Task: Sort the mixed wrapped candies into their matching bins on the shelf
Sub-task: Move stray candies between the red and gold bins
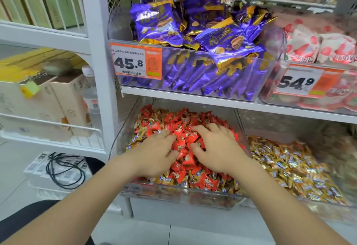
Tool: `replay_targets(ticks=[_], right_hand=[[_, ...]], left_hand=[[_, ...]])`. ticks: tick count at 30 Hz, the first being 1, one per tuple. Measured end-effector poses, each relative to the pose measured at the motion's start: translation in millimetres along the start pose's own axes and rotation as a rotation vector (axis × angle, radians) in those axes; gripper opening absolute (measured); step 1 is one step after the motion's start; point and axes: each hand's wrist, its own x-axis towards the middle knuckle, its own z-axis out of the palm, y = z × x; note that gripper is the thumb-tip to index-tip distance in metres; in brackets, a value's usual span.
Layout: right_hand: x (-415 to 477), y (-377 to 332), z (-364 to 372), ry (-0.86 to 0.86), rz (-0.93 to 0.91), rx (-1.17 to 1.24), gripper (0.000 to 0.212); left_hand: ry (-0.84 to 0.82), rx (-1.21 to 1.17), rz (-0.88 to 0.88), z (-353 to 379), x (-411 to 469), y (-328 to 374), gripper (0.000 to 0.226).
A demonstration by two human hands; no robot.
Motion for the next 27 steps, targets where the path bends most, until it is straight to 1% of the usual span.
replay_targets(ticks=[2,3,5,6,8,11,13,15,17,18,19,21,24,26,27], right_hand=[[2,-8,-7,0.082,0.033,0.027,0.064],[6,-10,-9,0.138,0.037,0.074,0.061],[18,-12,-11,0.235,0.012,0.206,0.048],[24,-12,-11,0.254,-0.002,0.273,0.042],[37,-13,-9,0.260,-0.014,0.349,0.037],[56,-12,-2,0.242,0.002,0.389,0.040],[69,-9,3,0.215,0.025,0.376,0.043],[78,-8,5,0.150,0.068,0.362,0.049],[84,-10,5,0.062,0.086,0.343,0.055],[87,-12,5,0.022,0.082,0.335,0.057],[91,-13,3,-0.010,0.075,0.336,0.058],[97,-14,-1,-0.061,0.065,0.342,0.056],[101,-14,-7,-0.107,0.030,0.340,0.057],[100,-13,-6,-0.106,-0.010,0.361,0.048],[99,-12,-5,-0.097,-0.036,0.377,0.044]], left_hand=[[0.117,0.005,-0.025,-10,-1,-3,0.061],[0.175,-0.006,-0.048,-15,0,-4,0.053],[0.275,-0.027,-0.084,-23,6,-5,0.034],[0.313,-0.025,-0.089,-26,9,-5,0.031],[0.344,-0.027,-0.111,-29,21,-7,0.034],[0.325,-0.095,-0.134,-29,42,-10,0.050],[0.343,-0.151,-0.141,-30,58,-13,0.055],[0.379,-0.162,-0.176,-31,73,-17,0.058],[0.341,-0.198,-0.221,-32,86,-21,0.067],[0.301,-0.194,-0.237,-32,92,-24,0.063],[0.259,-0.178,-0.252,-34,95,-25,0.054],[0.229,-0.165,-0.242,-38,103,-26,0.040],[0.213,-0.172,-0.179,-38,104,-22,0.040],[0.192,-0.163,-0.131,-38,102,-23,0.044],[0.166,-0.178,-0.139,-41,100,-24,0.047]])
